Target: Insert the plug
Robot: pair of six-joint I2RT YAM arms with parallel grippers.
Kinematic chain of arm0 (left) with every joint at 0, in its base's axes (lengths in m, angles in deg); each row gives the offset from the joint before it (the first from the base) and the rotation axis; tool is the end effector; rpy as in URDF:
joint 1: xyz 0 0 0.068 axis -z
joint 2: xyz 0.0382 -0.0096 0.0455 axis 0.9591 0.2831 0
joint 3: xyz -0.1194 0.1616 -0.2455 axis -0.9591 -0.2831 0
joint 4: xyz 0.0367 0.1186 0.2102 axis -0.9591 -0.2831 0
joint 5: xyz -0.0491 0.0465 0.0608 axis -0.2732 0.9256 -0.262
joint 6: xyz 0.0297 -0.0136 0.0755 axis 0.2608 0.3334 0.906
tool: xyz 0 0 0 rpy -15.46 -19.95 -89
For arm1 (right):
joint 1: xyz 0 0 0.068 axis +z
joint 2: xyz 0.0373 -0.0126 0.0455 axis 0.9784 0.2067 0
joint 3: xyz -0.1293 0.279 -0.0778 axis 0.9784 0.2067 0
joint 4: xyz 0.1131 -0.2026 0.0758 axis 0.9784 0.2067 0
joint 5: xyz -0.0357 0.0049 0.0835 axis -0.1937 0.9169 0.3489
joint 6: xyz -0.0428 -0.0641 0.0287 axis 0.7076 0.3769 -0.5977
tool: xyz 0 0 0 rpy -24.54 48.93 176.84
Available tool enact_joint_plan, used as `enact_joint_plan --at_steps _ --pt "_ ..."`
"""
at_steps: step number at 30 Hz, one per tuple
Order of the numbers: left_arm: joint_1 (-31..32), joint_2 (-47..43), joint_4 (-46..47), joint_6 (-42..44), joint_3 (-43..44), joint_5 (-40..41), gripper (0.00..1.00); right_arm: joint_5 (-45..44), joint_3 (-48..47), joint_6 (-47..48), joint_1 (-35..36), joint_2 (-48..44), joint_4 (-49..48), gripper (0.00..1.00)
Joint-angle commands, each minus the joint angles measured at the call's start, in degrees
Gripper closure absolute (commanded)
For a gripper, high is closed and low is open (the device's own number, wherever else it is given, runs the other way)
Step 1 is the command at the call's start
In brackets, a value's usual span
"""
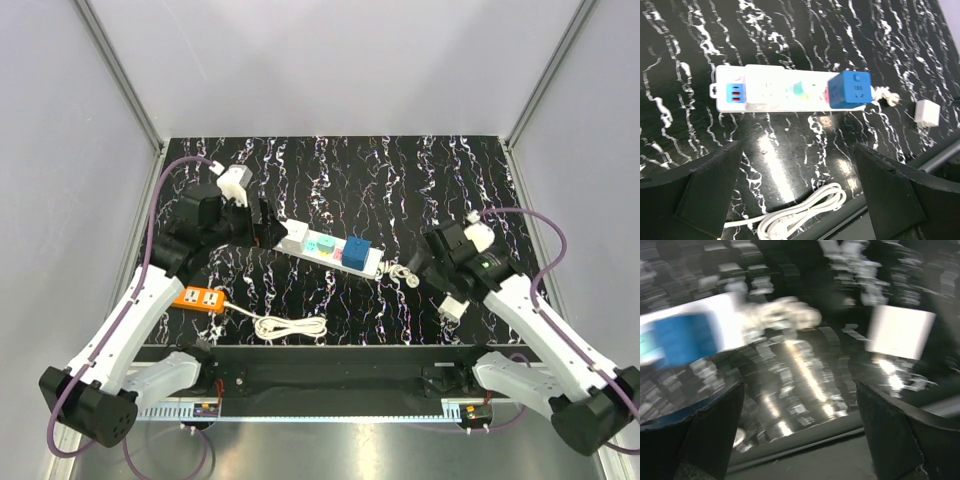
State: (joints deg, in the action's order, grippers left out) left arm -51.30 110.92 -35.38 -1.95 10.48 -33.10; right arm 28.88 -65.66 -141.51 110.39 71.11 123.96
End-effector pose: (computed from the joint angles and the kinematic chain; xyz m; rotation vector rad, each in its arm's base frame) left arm 0.1858 -0.0934 0.3678 0.2301 2.1463 -0.6466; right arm 0.1391 0.0569 0.3047 0.6699 2.4201 0.1395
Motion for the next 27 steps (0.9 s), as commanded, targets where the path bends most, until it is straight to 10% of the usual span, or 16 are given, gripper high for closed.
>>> enact_joint_plan --at_steps 1,19,23,25,27 --pt "0.0 0.9 3.9 0.2 -0.4 -4.9 0.01 -1.9 4.6 -3.7 -6.0 2.4 6.1 0.0" --pt "0.1 1.3 5.8 -0.1 -1.4 -11.1 0.01 -2.4 12.9 -0.4 -17.0 22.0 -8.1 0.03" --pt "0.1 1.0 6.3 0.5 -1.9 -12.1 0.05 -0.7 14.1 0.9 -17.7 22.6 -12.3 0.3" --pt "0.1 0.9 6.9 1.0 -2.1 -14.0 0.07 0.1 13.8 2.9 -17.7 21.8 -12.9 0.85" --pt "0.1 0.3 7.7 1.1 -2.4 -16.2 0.09 2.7 11.7 6.8 -17.7 20.4 -12.7 1.0"
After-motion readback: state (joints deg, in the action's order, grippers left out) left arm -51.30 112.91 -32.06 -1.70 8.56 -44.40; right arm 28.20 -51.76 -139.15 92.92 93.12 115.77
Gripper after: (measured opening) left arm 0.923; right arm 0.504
